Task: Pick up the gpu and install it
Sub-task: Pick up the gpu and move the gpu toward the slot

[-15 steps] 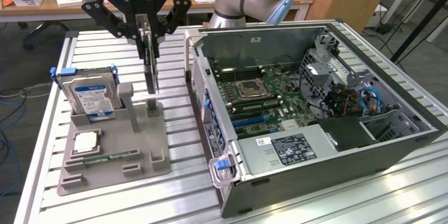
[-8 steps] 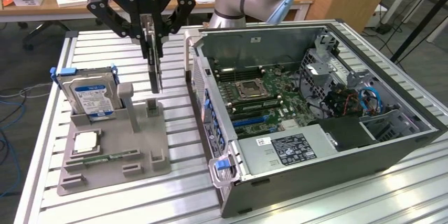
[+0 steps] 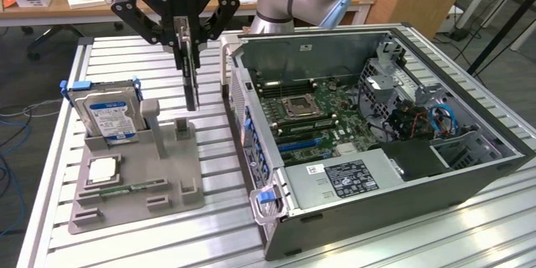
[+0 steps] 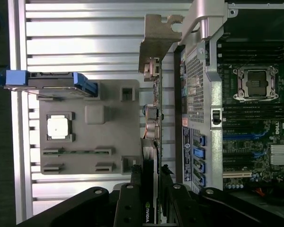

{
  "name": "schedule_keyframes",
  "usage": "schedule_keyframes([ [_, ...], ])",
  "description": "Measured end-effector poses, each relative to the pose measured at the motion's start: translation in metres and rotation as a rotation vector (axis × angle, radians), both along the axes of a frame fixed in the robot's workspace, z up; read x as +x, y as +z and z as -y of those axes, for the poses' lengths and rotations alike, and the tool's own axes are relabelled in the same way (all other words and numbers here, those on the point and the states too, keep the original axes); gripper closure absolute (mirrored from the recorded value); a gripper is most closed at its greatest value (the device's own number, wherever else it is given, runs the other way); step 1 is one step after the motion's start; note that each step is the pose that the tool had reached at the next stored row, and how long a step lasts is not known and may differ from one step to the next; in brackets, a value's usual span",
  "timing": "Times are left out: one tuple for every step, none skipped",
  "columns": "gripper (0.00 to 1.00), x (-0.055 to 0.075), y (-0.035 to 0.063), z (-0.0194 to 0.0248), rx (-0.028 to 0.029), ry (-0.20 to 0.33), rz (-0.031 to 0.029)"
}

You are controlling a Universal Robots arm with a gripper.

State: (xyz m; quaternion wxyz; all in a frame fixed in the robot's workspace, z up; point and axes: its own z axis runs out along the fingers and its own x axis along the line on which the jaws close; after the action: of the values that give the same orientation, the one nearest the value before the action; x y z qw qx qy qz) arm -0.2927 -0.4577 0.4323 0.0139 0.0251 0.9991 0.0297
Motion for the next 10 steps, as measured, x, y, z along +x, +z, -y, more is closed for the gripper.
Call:
schedule_keyframes([
  [0.74,0.0007,0.0000,0.0000,0.0000,0.000,0.0000],
  [0.74,0.0014,0.0000,0.0000,0.0000,0.000,0.0000],
  [0.74,0.0022,0.0000,0.0000,0.0000,0.000,-0.0001],
  [0.74,0.0030,0.0000,0.0000,0.0000,0.000,0.0000],
  [0.74,0.0038,0.0000,0.0000,0.0001,0.000,0.0000],
  [0.74,0.0046,0.0000,0.0000,0.0000,0.000,0.0000],
  [0.74,0.0052,0.0000,0.0000,0.0000,0.000,0.0000],
  [0.74,0.0059,0.0000,0.0000,0.0000,0.000,0.0000],
  [0.74,0.0066,0.0000,0.0000,0.0000,0.000,0.0000],
  [0.74,0.0073,0.0000,0.0000,0.0000,0.000,-0.0001],
])
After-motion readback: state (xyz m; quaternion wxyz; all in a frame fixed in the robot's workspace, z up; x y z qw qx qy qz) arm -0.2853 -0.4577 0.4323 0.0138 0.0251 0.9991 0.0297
